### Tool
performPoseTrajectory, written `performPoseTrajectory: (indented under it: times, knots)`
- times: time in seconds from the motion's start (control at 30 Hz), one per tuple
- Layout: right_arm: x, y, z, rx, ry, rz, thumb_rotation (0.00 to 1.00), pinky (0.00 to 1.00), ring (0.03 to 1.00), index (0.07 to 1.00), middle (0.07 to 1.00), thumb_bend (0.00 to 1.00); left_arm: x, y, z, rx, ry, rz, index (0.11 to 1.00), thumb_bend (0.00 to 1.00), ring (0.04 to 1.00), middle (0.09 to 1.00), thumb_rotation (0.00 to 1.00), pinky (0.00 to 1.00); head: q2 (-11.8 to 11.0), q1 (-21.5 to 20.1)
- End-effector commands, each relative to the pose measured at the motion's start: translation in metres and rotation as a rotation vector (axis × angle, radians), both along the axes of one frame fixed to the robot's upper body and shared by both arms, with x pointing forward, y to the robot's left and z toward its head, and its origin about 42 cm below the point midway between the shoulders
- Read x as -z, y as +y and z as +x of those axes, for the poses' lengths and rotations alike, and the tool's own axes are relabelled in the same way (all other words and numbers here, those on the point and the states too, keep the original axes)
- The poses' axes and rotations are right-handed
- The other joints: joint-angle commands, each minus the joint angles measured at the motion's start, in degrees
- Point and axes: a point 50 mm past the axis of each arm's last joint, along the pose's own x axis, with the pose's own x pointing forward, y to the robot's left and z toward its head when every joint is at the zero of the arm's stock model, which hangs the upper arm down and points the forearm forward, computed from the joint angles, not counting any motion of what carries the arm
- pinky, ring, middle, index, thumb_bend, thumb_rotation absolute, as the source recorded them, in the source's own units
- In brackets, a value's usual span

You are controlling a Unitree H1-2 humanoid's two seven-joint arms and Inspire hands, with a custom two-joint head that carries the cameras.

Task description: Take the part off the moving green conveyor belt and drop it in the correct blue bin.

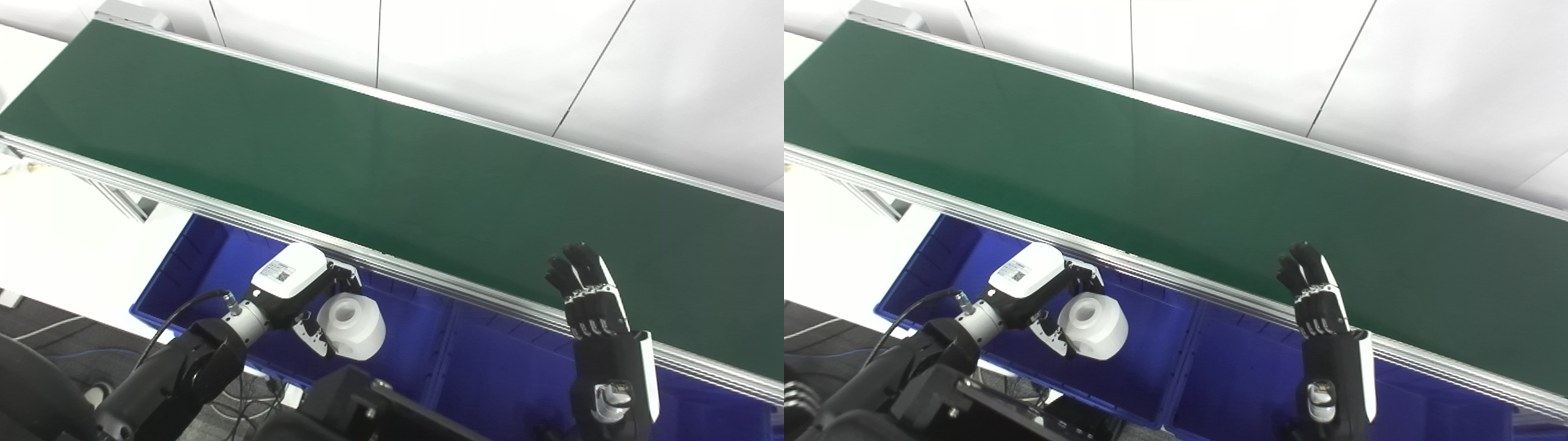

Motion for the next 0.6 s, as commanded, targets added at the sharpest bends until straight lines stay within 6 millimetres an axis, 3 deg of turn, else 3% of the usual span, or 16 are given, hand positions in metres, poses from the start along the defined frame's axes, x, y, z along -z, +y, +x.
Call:
performPoseTrajectory:
  times: [0.0, 0.13, 0.2, 0.37, 0.4, 0.43, 0.5, 0.57]
  knots:
    - [-0.008, 0.002, 0.001, -0.012, -0.036, 0.016, 0.94, 0.86, 0.891, 0.92, 0.915, 0.85, -0.01, 0.003, 0.005, 0.01, -0.03, -0.007, 0.487, 0.52, 0.466, 0.49, 0.0, 0.42, 0.0, 0.03]
    - [-0.007, 0.002, 0.002, -0.014, -0.033, 0.018, 0.93, 0.86, 0.893, 0.921, 0.915, 0.86, -0.013, 0.004, 0.004, 0.02, -0.044, 0.009, 0.486, 0.52, 0.467, 0.493, 0.0, 0.43, -0.23, -0.18]
    - [-0.006, 0.002, 0.002, -0.015, -0.033, 0.017, 0.93, 0.86, 0.892, 0.921, 0.916, 0.85, -0.015, 0.004, 0.004, 0.029, -0.062, 0.015, 0.488, 0.52, 0.498, 0.533, 0.06, 0.44, -0.48, -0.27]
    - [-0.005, 0.001, 0.002, -0.028, -0.028, 0.017, 0.93, 0.87, 0.899, 0.926, 0.92, 0.86, -0.021, 0.006, 0.003, 0.032, -0.1, -0.004, 0.493, 0.51, 0.549, 0.58, 0.09, 0.47, -0.65, -0.19]
    - [-0.005, 0.001, 0.002, -0.029, -0.028, 0.017, 0.93, 0.87, 0.9, 0.927, 0.92, 0.86, -0.023, 0.006, 0.002, 0.032, -0.101, -0.004, 0.546, 0.71, 0.561, 0.593, 0.29, 0.48, -0.65, -0.19]
    - [-0.005, 0.002, 0.002, -0.029, -0.03, 0.015, 0.93, 0.87, 0.901, 0.927, 0.92, 0.86, -0.026, 0.007, 0.002, 0.031, -0.104, -0.007, 0.566, 0.78, 0.565, 0.6, 0.36, 0.48, -0.73, -0.52]
    - [-0.006, 0.002, 0.002, -0.03, -0.031, 0.011, 0.93, 0.87, 0.899, 0.926, 0.918, 0.86, -0.033, 0.009, 0.0, 0.021, -0.118, -0.027, 0.59, 0.85, 0.555, 0.607, 0.43, 0.48, -0.81, -0.5]
    - [-0.005, 0.002, 0.002, -0.031, -0.031, 0.006, 0.93, 0.87, 0.9, 0.926, 0.919, 0.87, -0.042, 0.01, -0.002, 0.009, -0.138, -0.049, 0.593, 0.87, 0.558, 0.606, 0.44, 0.48, -0.91, -0.43]
